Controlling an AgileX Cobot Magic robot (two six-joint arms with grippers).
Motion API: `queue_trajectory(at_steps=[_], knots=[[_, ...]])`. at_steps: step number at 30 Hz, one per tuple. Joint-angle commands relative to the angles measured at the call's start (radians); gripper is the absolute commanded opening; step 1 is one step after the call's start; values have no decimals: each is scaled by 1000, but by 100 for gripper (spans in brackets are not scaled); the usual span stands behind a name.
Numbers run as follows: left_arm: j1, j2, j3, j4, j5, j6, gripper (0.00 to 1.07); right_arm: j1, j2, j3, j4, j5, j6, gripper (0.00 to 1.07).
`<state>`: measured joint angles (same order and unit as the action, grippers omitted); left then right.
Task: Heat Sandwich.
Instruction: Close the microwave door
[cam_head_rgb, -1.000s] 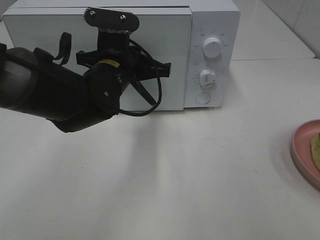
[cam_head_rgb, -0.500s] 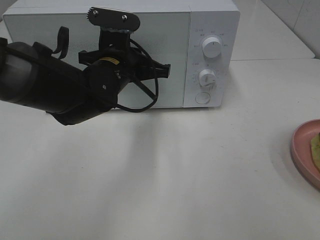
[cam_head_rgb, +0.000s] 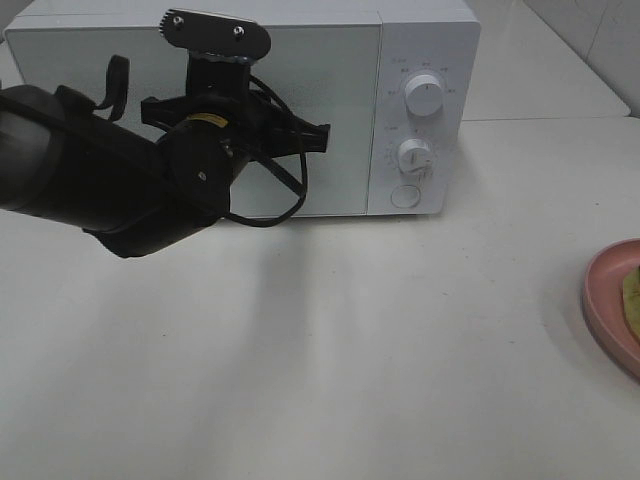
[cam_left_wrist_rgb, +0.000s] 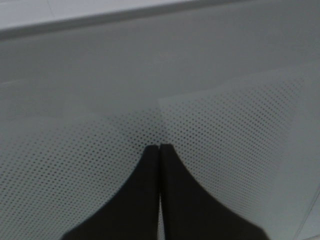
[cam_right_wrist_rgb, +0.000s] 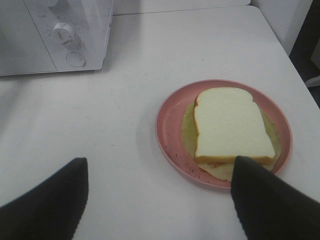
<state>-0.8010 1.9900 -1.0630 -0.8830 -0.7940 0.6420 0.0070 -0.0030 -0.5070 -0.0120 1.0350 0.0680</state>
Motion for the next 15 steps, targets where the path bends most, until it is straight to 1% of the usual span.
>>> queue_trajectory(at_steps=[1,5,7,9,10,11,12,14,15], knots=[[-26,-35,26,-13,-16,4,0,-8,-28,2,3,1,-15,76],[-70,-85,90,-15,-8,4,0,-8,-28,2,3,1,-15,76],[-77,-93,104,-15,2,4,0,-8,-28,2,3,1,-15,76],[-86,-132,135,-15,88,4,0,-8,-28,2,3,1,-15,76],[-86,-146,142,-15,127,4,0,-8,-28,2,3,1,-15,76],[-86,-146,142,-15,127,4,0,-8,-28,2,3,1,-15,76],[-86,-158,148,-14,176,4,0,-8,-28,2,3,1,-15,76],[-82,-184,155,-14,299,21,22,-8,-28,2,3,1,-15,76],[-82,-193,155,-15,346,39,37,-8,-28,2,3,1,-15,76]])
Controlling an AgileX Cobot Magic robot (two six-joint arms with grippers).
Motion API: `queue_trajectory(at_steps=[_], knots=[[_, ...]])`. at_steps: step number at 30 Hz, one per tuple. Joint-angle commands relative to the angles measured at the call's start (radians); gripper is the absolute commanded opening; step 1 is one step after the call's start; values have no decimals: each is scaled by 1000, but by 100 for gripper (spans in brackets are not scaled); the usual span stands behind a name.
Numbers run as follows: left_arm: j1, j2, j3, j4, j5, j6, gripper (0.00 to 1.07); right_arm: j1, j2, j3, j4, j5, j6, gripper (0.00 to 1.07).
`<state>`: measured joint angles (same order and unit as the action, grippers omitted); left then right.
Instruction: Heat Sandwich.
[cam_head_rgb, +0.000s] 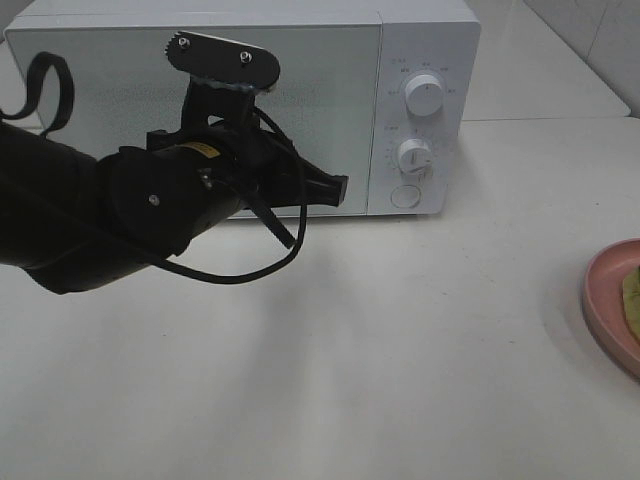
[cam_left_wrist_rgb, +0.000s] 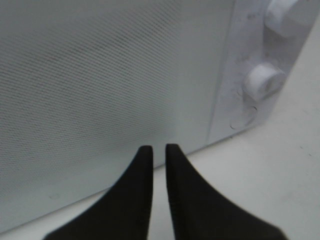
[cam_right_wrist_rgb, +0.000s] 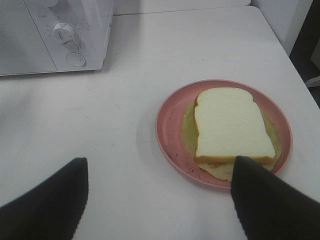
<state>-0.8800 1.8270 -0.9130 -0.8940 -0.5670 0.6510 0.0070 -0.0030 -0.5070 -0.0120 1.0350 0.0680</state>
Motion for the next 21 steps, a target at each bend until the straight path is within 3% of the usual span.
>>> queue_trajectory(at_steps=[1,2,3,4,7,12,15,20,21], knots=[[-3,-30,5,-4,119,30,37,-8,-28,2,3,1,-15,76],[-3,-37,5,-4,156,47,51,-8,-28,2,3,1,-15,76],[-3,-54,5,-8,210,62,85,-8,-28,2,3,1,-15,76],[-3,-63,5,-8,235,69,98,-8,-28,2,3,1,-15,76],[-3,-71,5,-5,254,88,99,-8,-28,2,3,1,-15,76],[-3,-88,25,-6,304,174,98,-8,-28,2,3,1,-15,76],[-3,-101,33,-7,346,174,98,-8,-28,2,3,1,-15,76],[47,-143,36,3,551,174,98,-8,-28,2,3,1,-15,76],[87,-165,36,13,638,171,98,-8,-28,2,3,1,-15,76]])
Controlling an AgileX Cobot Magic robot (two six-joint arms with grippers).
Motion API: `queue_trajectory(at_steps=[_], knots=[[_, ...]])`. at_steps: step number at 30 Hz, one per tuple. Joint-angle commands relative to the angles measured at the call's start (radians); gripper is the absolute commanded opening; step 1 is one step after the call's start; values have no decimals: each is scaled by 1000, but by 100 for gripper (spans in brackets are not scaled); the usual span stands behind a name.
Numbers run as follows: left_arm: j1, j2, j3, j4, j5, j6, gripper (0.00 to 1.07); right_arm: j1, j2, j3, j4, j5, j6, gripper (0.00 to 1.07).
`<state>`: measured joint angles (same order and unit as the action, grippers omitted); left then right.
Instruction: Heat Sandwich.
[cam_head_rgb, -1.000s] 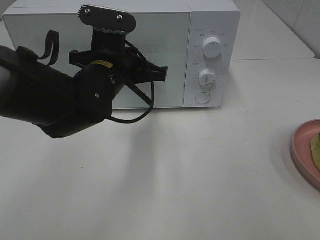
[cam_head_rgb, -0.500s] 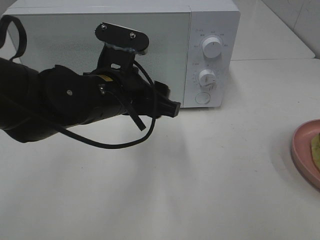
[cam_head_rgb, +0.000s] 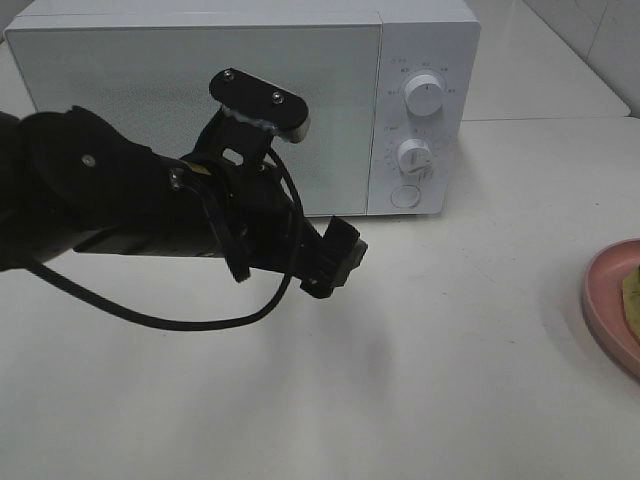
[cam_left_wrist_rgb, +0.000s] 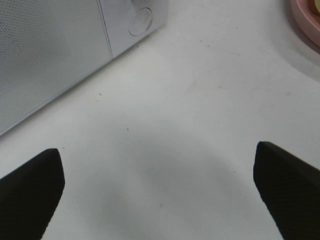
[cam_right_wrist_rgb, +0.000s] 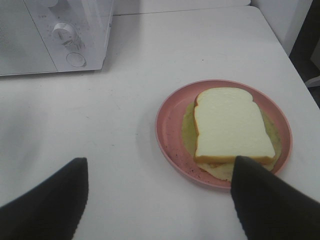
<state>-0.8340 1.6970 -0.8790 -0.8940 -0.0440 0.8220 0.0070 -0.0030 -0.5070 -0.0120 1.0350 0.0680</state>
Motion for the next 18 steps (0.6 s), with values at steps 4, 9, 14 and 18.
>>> queue_trajectory(at_steps=[4,9,14,18], knots=[[106,-69,2,39,252,-8,98,-8,-28,2,3,1,-15,76],[255,-156,2,113,468,-99,98,-8,-28,2,3,1,-15,76],[365,-229,2,252,607,-228,98,-8,-28,2,3,1,-15,76],[464,-313,2,377,725,-358,98,-8,-28,2,3,1,-15,76]])
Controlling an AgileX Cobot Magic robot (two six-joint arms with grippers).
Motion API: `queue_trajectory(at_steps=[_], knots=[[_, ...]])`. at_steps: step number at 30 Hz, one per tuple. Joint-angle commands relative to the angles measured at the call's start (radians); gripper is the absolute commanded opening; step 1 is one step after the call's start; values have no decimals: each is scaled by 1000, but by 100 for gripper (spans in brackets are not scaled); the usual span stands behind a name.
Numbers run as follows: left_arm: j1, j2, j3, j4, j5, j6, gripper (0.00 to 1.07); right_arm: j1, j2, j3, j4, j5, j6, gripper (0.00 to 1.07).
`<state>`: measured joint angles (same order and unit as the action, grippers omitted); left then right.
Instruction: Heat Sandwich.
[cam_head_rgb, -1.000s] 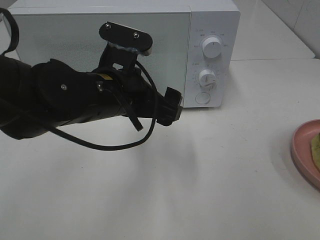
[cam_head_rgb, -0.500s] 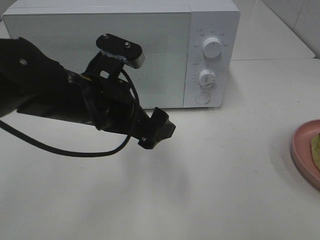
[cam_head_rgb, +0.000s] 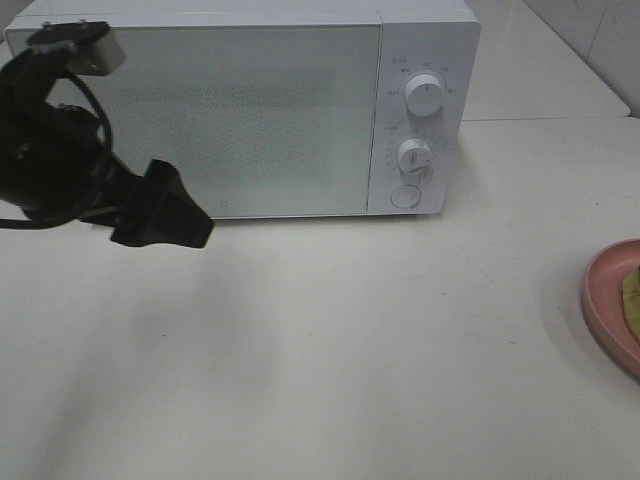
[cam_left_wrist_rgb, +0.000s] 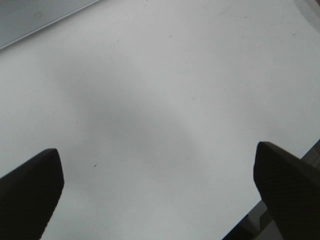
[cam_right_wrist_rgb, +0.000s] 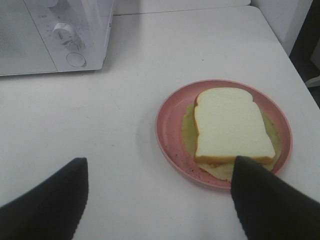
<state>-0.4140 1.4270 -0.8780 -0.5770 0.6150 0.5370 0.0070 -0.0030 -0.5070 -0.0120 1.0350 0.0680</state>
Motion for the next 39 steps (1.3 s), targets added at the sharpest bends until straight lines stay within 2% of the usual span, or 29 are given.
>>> queue_trajectory(at_steps=[1,4,5,6,8,9,10,11,12,14,15,16,19,20,23,29,31,33,37,39], knots=[[44,-43,1,60,66,-73,98,-8,-28,2,3,1,-15,76],[101,-96,1,117,121,-162,98,-8,-28,2,3,1,-15,76],[141,-133,1,162,146,-241,98,-8,-28,2,3,1,-15,76],[141,-133,1,162,146,-241,98,-8,-28,2,3,1,-15,76],[173,-171,1,212,172,-310,98,-8,-28,2,3,1,-15,76],[186,-187,1,246,184,-337,98,-8,-28,2,3,1,-15,76],[210,-219,1,317,222,-399,98,-8,-28,2,3,1,-15,76],[221,-237,1,359,243,-433,98,-8,-28,2,3,1,-15,76],[221,-237,1,359,243,-433,98,-8,-28,2,3,1,-15,76],[236,-273,1,437,284,-504,98,-8,-28,2,3,1,-15,76],[240,-309,1,525,326,-560,98,-8,-28,2,3,1,-15,76],[240,-309,1,525,326,-560,98,-8,-28,2,3,1,-15,76],[240,-378,2,650,413,-655,98,-8,-28,2,3,1,-15,76],[240,-400,6,664,423,-672,98,-8,-28,2,3,1,-15,76],[240,-447,29,679,432,-689,98,-8,-28,2,3,1,-15,76],[240,-652,181,674,443,-688,98,-8,-28,2,3,1,-15,76],[240,-687,199,673,448,-688,98,-8,-28,2,3,1,-15,76],[240,-780,255,666,457,-684,98,-8,-28,2,3,1,-15,76],[240,-865,299,666,457,-679,98,-8,-28,2,3,1,-15,76],[240,-947,345,659,452,-657,98,-8,-28,2,3,1,-15,76]])
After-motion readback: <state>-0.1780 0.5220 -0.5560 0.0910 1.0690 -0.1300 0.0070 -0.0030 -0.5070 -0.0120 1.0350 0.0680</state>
